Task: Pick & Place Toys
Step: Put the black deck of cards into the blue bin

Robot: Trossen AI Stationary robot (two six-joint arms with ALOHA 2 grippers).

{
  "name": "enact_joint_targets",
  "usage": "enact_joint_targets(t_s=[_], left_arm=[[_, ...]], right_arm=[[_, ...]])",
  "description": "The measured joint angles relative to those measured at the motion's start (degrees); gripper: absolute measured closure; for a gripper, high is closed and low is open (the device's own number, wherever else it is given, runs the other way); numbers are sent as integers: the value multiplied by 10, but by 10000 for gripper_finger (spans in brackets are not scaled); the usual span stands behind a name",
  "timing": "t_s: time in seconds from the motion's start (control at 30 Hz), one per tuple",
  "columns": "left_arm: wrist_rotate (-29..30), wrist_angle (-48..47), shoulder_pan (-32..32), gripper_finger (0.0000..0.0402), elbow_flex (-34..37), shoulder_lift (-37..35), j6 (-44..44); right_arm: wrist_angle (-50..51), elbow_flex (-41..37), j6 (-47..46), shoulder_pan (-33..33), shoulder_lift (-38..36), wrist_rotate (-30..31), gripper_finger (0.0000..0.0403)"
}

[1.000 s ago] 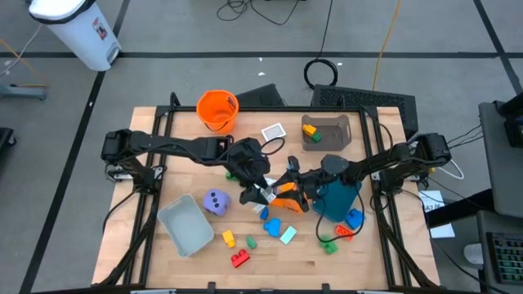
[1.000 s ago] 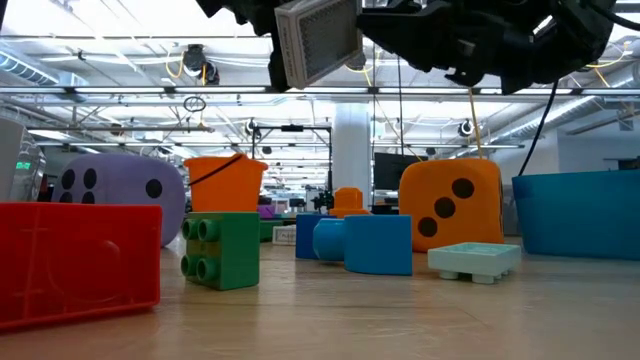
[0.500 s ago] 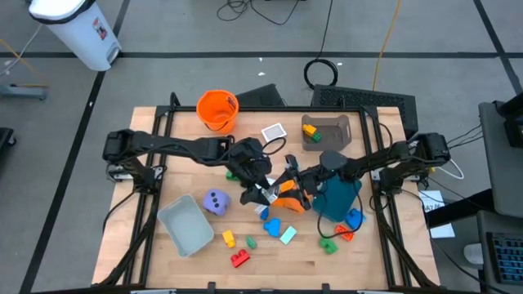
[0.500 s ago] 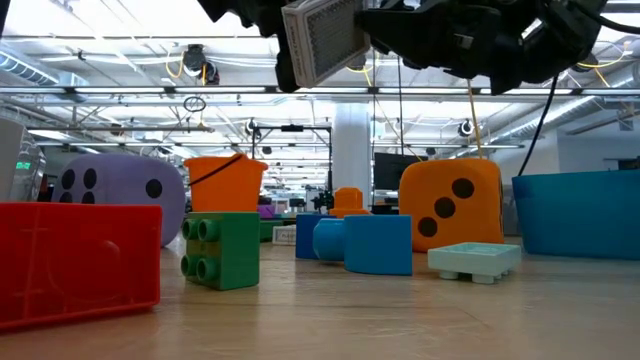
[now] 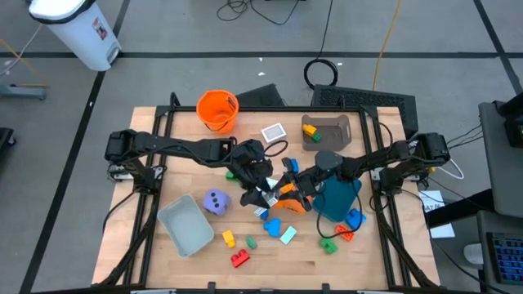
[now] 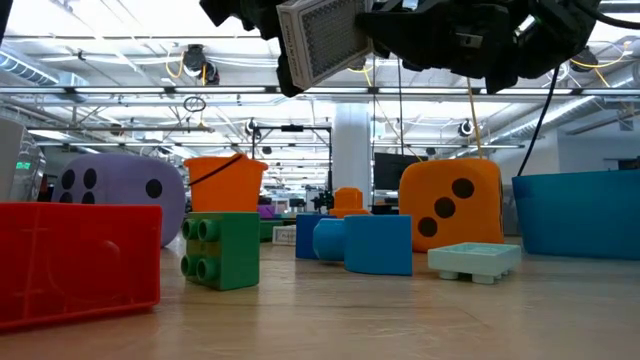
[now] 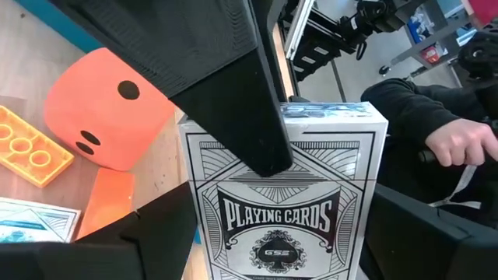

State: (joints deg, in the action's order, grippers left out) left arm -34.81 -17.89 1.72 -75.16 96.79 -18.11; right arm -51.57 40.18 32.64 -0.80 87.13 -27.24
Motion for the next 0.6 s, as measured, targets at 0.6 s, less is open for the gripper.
enact_joint_targets(t_s=[0.6], left_arm=[[-7,2,6,57,0,0,0]], right_arm=[[6,0,10,0,0,0,336]])
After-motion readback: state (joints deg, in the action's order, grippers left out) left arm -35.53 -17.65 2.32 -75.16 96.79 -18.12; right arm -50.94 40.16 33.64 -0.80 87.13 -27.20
